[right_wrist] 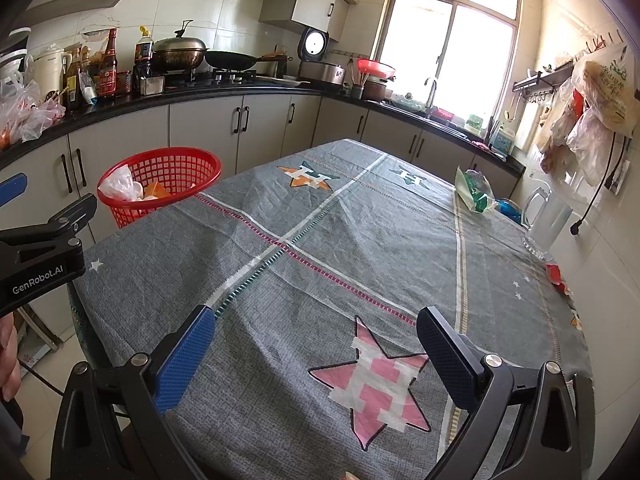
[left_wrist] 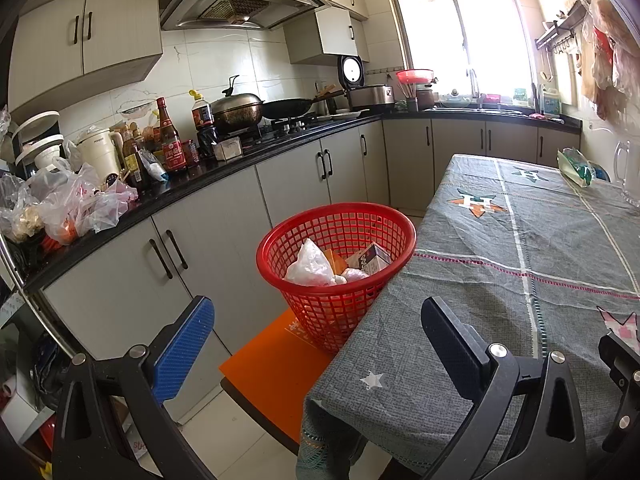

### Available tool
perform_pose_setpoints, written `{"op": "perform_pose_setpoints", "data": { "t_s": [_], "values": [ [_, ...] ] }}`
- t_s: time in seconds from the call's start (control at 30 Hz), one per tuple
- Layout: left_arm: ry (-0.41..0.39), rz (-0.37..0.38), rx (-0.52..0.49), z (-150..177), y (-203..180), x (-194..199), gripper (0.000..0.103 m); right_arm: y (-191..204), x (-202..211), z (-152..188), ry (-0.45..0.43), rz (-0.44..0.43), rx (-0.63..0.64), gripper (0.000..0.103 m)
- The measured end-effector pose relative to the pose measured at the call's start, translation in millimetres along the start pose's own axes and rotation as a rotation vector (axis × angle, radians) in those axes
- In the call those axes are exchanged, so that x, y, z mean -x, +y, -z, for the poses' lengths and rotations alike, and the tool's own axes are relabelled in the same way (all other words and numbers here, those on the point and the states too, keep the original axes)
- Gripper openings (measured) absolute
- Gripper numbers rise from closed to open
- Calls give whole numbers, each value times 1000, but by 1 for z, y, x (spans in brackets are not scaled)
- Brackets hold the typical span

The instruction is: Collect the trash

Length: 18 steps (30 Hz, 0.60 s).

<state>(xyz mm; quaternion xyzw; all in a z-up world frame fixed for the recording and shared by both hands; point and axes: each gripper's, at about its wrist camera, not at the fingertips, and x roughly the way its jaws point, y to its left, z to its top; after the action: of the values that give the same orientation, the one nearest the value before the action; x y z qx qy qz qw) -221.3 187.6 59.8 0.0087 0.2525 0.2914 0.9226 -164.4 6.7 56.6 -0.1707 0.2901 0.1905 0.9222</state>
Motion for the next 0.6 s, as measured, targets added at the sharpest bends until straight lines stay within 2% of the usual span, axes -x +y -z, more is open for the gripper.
{"op": "perform_pose_setpoints", "data": {
  "t_s": [0.6],
  "values": [
    [6,24,-18,-5,-1,-1,103,-1,-4,3,9,-9,-8,102]
  ]
}}
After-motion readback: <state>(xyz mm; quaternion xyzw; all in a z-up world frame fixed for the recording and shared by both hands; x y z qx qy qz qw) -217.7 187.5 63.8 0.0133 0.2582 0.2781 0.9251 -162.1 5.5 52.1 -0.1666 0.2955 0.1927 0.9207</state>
